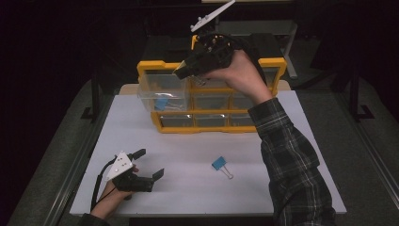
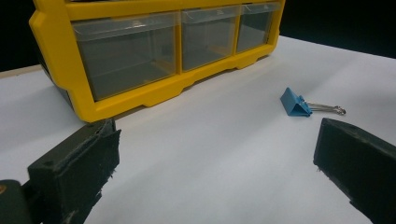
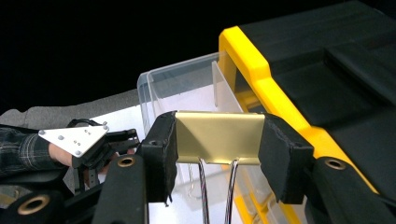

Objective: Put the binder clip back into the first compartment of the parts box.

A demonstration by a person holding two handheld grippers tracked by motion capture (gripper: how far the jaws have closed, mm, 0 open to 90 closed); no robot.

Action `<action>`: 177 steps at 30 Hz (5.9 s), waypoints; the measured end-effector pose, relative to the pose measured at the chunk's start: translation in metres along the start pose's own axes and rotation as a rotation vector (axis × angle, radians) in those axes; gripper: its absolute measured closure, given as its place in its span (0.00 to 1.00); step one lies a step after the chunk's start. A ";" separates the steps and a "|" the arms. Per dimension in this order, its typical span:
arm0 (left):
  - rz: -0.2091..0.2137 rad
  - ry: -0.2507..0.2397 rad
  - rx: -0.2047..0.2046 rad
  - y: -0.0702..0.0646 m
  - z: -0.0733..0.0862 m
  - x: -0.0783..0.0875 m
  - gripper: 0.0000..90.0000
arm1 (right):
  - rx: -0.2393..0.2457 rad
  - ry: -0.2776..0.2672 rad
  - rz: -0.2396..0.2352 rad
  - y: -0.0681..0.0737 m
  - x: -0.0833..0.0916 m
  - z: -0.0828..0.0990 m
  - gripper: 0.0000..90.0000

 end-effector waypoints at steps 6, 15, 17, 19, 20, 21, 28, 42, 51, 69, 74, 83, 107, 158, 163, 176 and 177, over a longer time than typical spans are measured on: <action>0.003 -0.001 0.003 0.000 0.000 0.000 0.00 | 0.015 -0.004 -0.009 0.003 -0.009 -0.012 0.54; 0.000 0.004 0.000 0.000 0.000 0.001 0.00 | 0.024 0.020 -0.014 0.008 -0.024 -0.029 0.54; 0.000 0.004 0.000 0.000 0.000 0.001 0.00 | 0.028 0.026 -0.017 0.010 -0.028 -0.031 0.54; 0.002 0.004 0.001 0.000 0.000 0.001 0.00 | 0.034 0.025 -0.021 0.010 -0.032 -0.034 0.54; 0.002 0.005 0.000 0.000 0.000 0.000 0.00 | 0.030 0.028 -0.022 0.011 -0.033 -0.034 0.54; 0.002 0.005 0.001 0.000 0.000 0.000 0.00 | 0.037 0.030 -0.021 0.011 -0.035 -0.035 0.54; 0.001 0.004 0.006 -0.001 0.001 0.000 0.00 | 0.042 0.043 -0.022 0.009 -0.045 -0.037 0.54; 0.001 0.014 0.001 -0.001 0.001 -0.001 0.00 | 0.058 0.086 -0.022 0.006 -0.056 -0.032 0.54; 0.002 0.016 0.002 -0.001 0.001 -0.001 0.00 | 0.036 0.075 -0.005 0.004 -0.052 -0.030 0.41; -0.001 0.020 -0.006 0.000 0.001 -0.001 0.00 | -0.021 0.049 0.033 0.001 -0.020 0.000 0.25; 0.001 0.021 -0.001 0.000 0.001 -0.001 0.00 | -0.024 0.060 0.042 0.001 -0.016 0.011 0.22; -0.004 0.027 -0.013 0.001 0.001 -0.001 0.00 | -0.013 0.050 0.036 0.001 -0.011 0.031 0.21; -0.002 0.028 -0.006 0.001 0.002 -0.001 0.00 | -0.027 0.063 0.070 0.007 -0.020 0.086 0.18; -0.003 0.013 0.001 0.000 0.002 0.000 0.00 | -0.174 0.143 0.132 0.024 -0.087 0.197 0.08; -0.003 0.014 0.002 0.000 0.001 0.000 0.00 | -0.184 0.149 0.137 0.027 -0.095 0.205 0.08; -0.002 0.012 0.006 -0.001 0.001 0.000 0.00 | -0.207 0.186 0.156 0.035 -0.110 0.228 0.09; -0.003 0.015 0.002 -0.001 0.001 0.000 0.00 | -0.207 0.189 0.155 0.035 -0.111 0.230 0.09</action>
Point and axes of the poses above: each handheld gripper's, and its own axes: x roughly backward along the jaws, z roughly out of its underside, y roughly to its left, the point moved 2 cm from there along -x, roughly forward along the jaws, and after that the axes turned 10 degrees about y, right-handed, at the moved point
